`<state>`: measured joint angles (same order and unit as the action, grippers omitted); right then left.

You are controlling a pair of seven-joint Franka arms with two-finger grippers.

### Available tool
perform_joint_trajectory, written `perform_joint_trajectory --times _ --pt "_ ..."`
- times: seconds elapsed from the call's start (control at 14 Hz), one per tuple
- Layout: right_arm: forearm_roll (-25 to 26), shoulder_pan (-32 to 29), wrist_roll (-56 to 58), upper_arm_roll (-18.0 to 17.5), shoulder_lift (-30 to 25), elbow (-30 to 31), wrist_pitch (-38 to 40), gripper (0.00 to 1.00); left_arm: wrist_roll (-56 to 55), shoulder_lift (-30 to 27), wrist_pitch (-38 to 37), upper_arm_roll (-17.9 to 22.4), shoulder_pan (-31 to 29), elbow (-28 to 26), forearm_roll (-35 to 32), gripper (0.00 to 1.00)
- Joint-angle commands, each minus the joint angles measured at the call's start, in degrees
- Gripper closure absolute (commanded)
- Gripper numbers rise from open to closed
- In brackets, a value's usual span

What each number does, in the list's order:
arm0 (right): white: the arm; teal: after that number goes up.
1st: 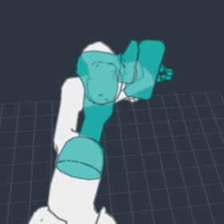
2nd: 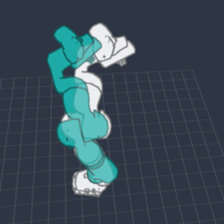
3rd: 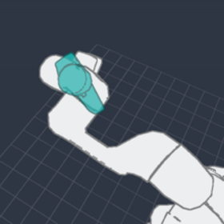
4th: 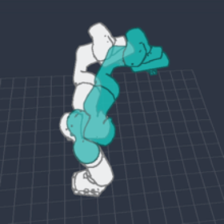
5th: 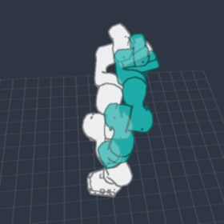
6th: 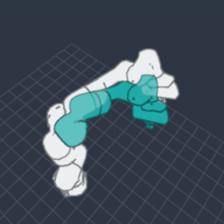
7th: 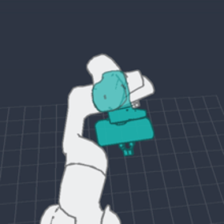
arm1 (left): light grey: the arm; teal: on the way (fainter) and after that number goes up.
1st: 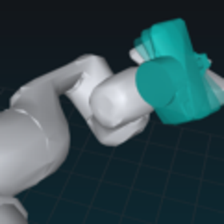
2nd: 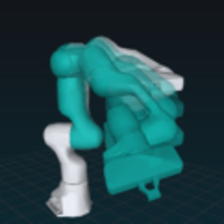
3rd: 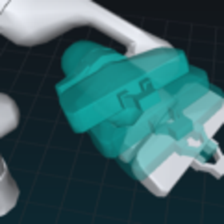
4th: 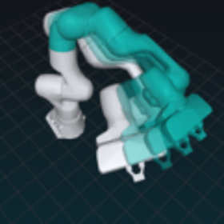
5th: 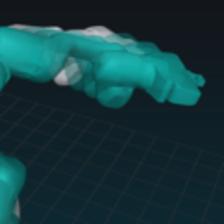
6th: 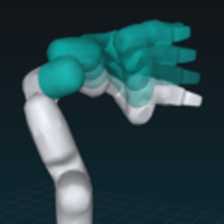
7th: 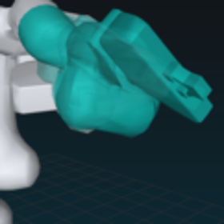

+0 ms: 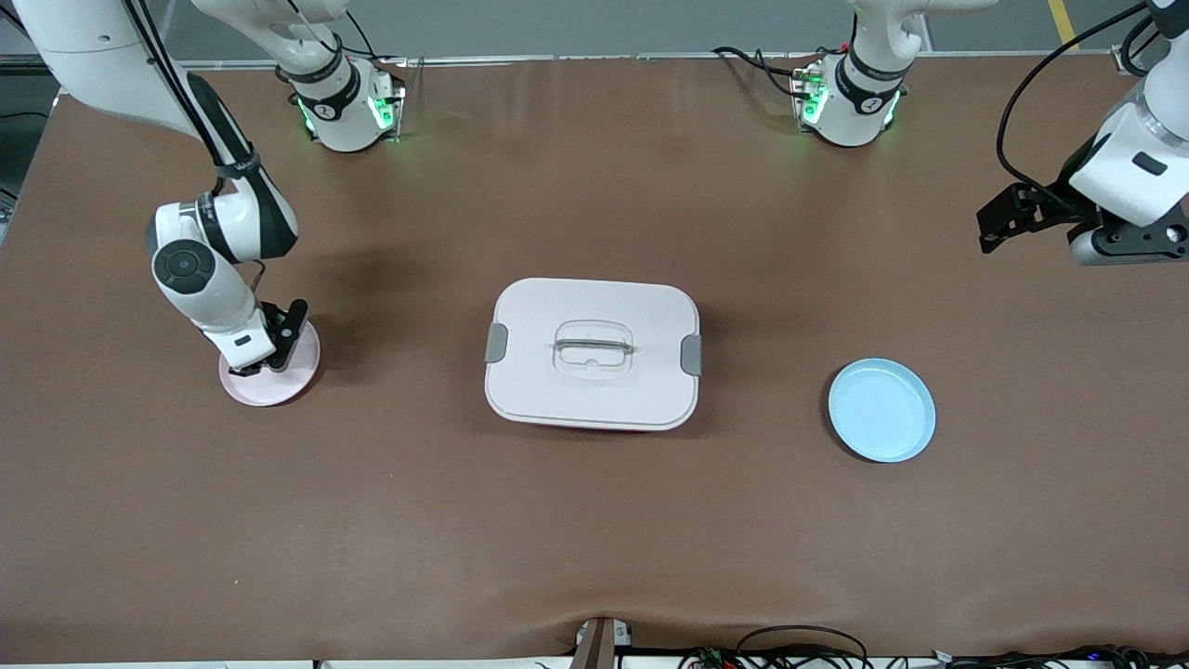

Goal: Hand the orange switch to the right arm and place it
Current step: 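Lower the switch onto the pink plate with the right gripper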

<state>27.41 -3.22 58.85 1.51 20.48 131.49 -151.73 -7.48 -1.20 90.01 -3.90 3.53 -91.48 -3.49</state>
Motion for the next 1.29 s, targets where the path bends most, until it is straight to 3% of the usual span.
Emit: perform_joint_trajectory --times 0.0,0.57,0.71,0.86,0.93,1.07,1.14,1.21 --pt "1.8 0.6 -2.0 0.3 1.3 -1.2 -0.8 1.0 1.2 -1.4 0.8 0.3 0.3 -1.2 0.8 0.0" --pt "1.8 0.5 -2.0 0.3 2.5 -1.2 -2.1 0.99 1.2 -1.4 1.3 0.3 0.2 -1.3 0.8 0.0" --pt "1.8 0.5 -2.1 0.3 2.5 -1.3 -2.1 0.83 1.2 -1.3 1.3 0.3 0.2 -1.3 1.1 0.0" --pt "1.8 0.5 -2.1 0.3 2.5 -1.5 -2.1 0.6 1.2 -1.3 1.3 0.3 0.2 -1.4 1.1 0.0" --pt "1.8 0.3 -2.0 0.3 2.4 -1.8 -2.1 0.58 1.2 -1.3 1.3 0.3 0.2 -1.4 1.1 0.0" --pt "1.7 0.3 -2.0 0.3 2.1 -2.0 -2.0 0.32 1.2 -1.3 1.3 0.3 0.2 -1.4 1.1 0.0" --pt "1.7 0.2 -1.9 0.3 1.8 -2.0 -2.0 0.1 1.2 -1.3 1.3 0.3 0.2 -1.4 1.1 0.0" --pt "1.6 0.1 -1.5 0.3 1.3 -2.0 -1.9 0.0 1.2 -1.3 1.3 0.3 0.2 -1.4 1.1 0.0"
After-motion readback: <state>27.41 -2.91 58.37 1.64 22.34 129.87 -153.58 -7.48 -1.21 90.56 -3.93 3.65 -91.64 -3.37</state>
